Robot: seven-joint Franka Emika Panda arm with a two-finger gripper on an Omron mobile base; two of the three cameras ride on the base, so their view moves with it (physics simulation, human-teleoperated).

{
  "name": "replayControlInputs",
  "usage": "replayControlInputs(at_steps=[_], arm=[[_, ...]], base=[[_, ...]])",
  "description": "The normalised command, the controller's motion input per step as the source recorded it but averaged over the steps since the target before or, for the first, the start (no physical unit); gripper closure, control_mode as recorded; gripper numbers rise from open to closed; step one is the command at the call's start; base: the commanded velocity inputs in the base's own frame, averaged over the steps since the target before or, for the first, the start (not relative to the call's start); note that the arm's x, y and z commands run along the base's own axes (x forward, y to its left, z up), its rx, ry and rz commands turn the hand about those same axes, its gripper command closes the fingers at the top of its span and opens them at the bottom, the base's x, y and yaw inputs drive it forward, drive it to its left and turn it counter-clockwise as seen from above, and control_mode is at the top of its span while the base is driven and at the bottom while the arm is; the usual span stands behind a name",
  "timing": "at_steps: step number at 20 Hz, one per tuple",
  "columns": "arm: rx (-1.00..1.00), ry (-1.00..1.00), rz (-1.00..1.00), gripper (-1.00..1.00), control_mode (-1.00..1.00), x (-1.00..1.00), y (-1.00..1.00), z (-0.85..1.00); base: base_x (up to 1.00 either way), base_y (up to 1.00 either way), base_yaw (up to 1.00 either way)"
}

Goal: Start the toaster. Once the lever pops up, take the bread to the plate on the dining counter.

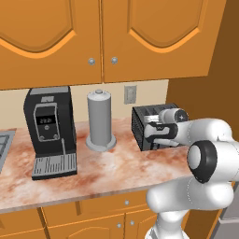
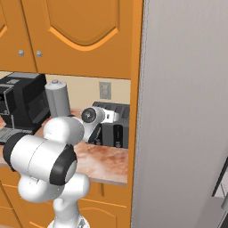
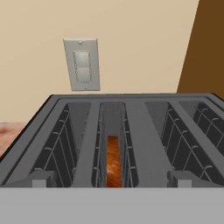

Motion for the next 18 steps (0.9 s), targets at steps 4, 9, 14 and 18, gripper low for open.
replayControlInputs(at_steps=[4,9,14,18], arm=[[0.0,0.0,0.0,-1.0,-1.0,0.0,0.0,0.0],[0.0,0.0,0.0,-1.0,-1.0,0.0,0.0,0.0],[0.0,0.0,0.0,-1.0,-1.0,0.0,0.0,0.0],[0.0,0.0,0.0,-1.0,-1.0,0.0,0.0,0.0]], base=[[0.0,0.0,0.0],[0.0,0.0,0.0],[0.0,0.0,0.0],[0.0,0.0,0.0]])
